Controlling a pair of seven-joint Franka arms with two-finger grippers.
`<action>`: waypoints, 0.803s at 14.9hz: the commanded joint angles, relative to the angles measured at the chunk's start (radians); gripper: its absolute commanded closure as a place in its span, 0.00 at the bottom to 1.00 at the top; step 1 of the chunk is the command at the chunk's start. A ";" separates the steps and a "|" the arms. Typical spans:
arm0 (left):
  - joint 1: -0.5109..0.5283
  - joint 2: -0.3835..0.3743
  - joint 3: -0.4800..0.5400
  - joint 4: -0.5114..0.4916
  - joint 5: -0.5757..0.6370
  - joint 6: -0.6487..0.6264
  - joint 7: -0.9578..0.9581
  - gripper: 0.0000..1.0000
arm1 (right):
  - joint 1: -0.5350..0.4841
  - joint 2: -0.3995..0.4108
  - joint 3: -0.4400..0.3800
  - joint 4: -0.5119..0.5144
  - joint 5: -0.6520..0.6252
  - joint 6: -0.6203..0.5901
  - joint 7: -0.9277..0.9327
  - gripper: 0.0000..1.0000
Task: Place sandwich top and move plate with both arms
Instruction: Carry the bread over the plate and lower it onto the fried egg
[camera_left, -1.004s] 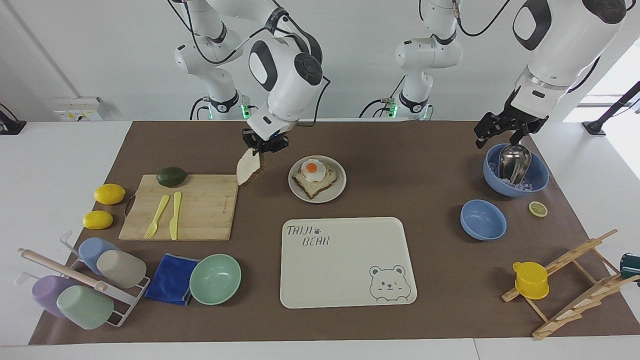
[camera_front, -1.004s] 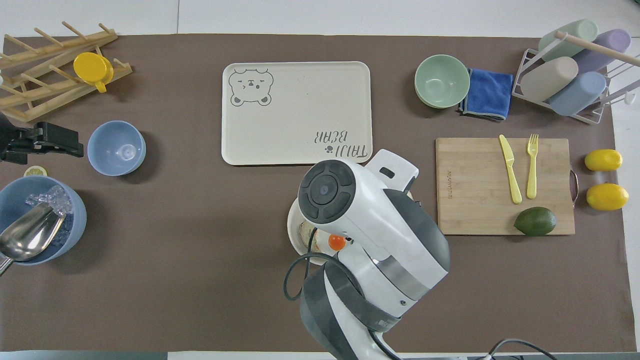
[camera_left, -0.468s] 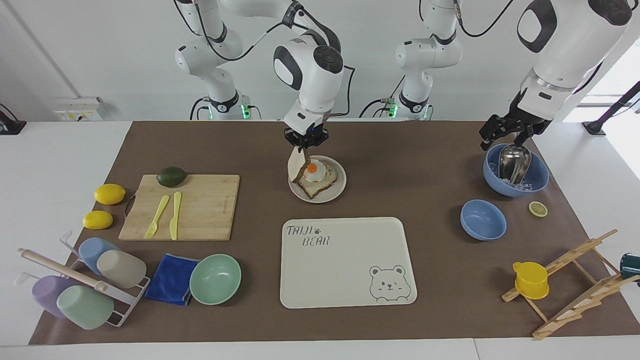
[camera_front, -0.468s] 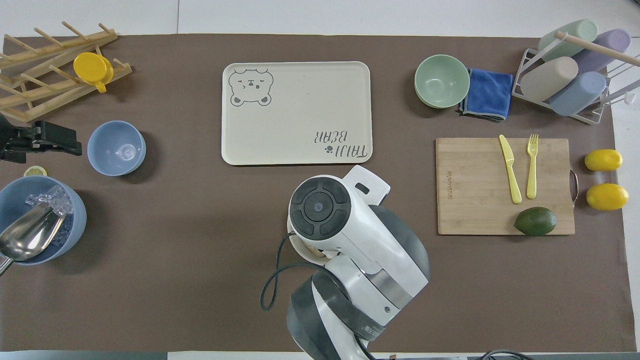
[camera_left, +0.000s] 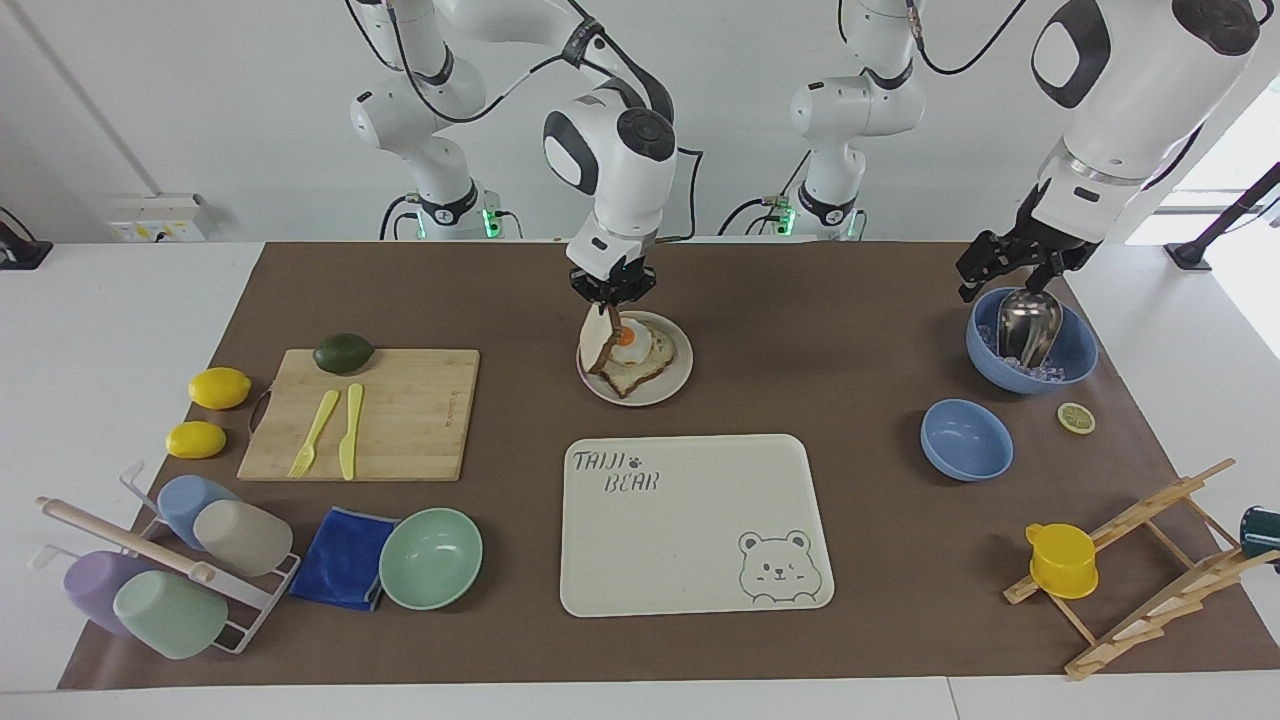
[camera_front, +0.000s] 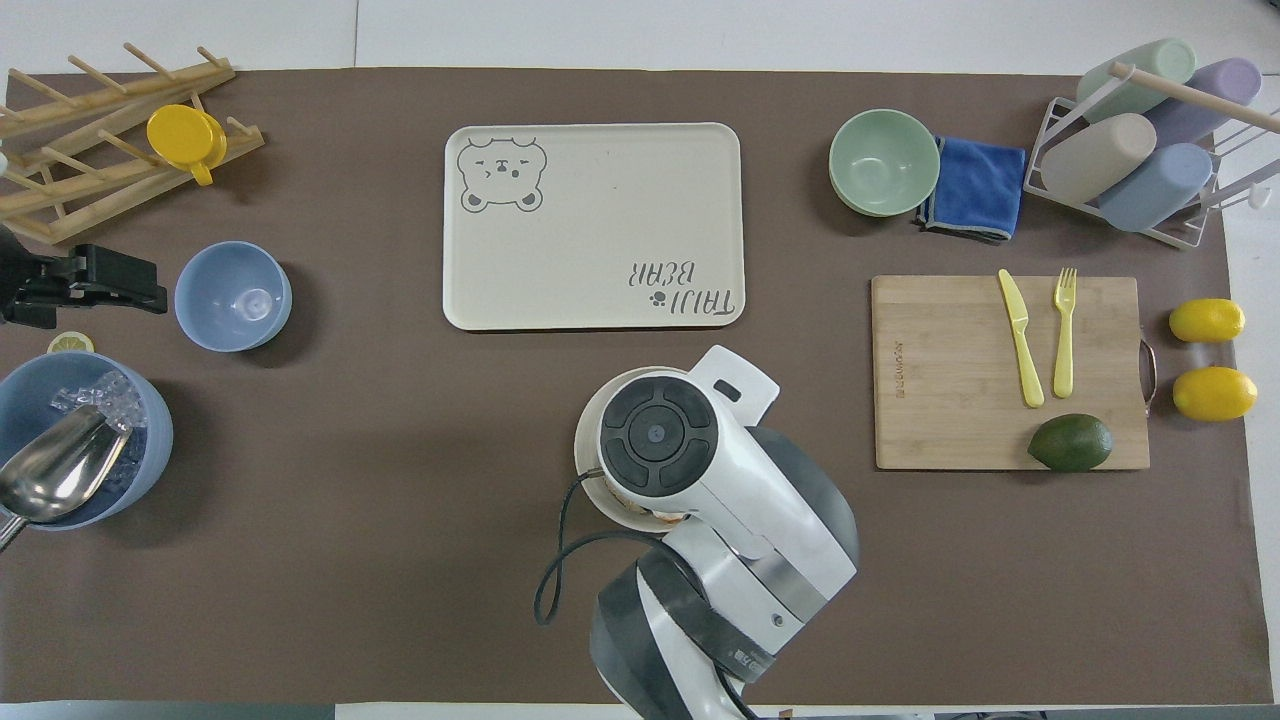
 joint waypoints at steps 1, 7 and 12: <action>0.003 -0.028 -0.003 -0.036 0.000 0.025 -0.005 0.00 | -0.007 -0.026 0.004 -0.041 0.040 0.045 0.023 1.00; 0.000 -0.036 -0.003 -0.055 0.000 0.027 -0.002 0.00 | -0.006 -0.032 0.004 -0.069 0.105 0.097 0.043 1.00; 0.000 -0.036 -0.005 -0.055 0.000 0.036 -0.005 0.00 | -0.006 -0.032 0.004 -0.084 0.138 0.120 0.043 0.73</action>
